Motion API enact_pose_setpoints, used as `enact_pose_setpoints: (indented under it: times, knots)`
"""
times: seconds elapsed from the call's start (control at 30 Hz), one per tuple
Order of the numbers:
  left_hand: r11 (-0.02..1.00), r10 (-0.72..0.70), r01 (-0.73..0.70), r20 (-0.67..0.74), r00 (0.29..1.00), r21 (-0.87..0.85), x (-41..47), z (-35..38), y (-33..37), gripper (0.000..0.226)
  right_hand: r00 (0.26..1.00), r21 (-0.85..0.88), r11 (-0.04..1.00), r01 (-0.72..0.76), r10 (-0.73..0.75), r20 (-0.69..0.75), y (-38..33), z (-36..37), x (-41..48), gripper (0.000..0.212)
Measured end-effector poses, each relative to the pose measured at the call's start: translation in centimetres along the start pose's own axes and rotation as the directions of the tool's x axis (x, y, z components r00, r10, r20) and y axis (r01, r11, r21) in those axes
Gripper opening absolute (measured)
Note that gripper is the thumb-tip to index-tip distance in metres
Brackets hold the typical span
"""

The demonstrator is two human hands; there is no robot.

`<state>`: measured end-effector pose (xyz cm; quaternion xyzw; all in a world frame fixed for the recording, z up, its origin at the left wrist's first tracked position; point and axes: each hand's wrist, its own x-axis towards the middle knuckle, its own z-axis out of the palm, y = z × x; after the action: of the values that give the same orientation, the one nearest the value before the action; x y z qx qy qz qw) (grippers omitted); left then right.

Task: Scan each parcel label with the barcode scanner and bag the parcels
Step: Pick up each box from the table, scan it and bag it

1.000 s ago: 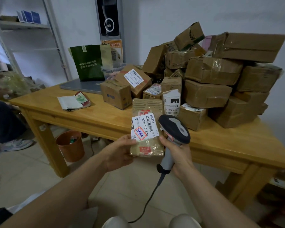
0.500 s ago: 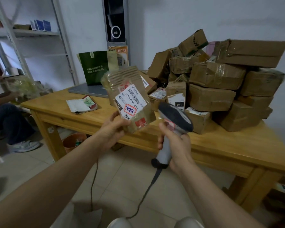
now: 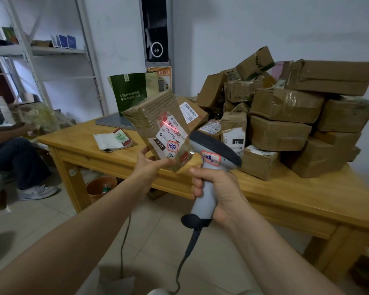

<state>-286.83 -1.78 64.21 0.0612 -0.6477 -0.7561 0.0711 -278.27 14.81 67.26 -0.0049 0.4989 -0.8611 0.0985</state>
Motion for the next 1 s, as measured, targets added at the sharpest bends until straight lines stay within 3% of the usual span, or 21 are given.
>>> enact_pose_setpoints:
  times: [0.33, 1.0]
  knots:
    - [1.000, -0.004, 0.005, -0.012, 1.000, 0.025, 0.42, -0.26, -0.25, 0.099, 0.995, 0.082, 0.992, -0.096, 0.093, 0.032, 0.23, 0.44, -0.01, 0.017]
    - [0.996, -0.034, 0.039, -0.056, 0.998, 0.082, 0.64, -0.65, -0.53, 0.092, 0.996, 0.105, 0.991, -0.083, 0.084, 0.000, 0.69, 0.81, 0.61, 0.015]
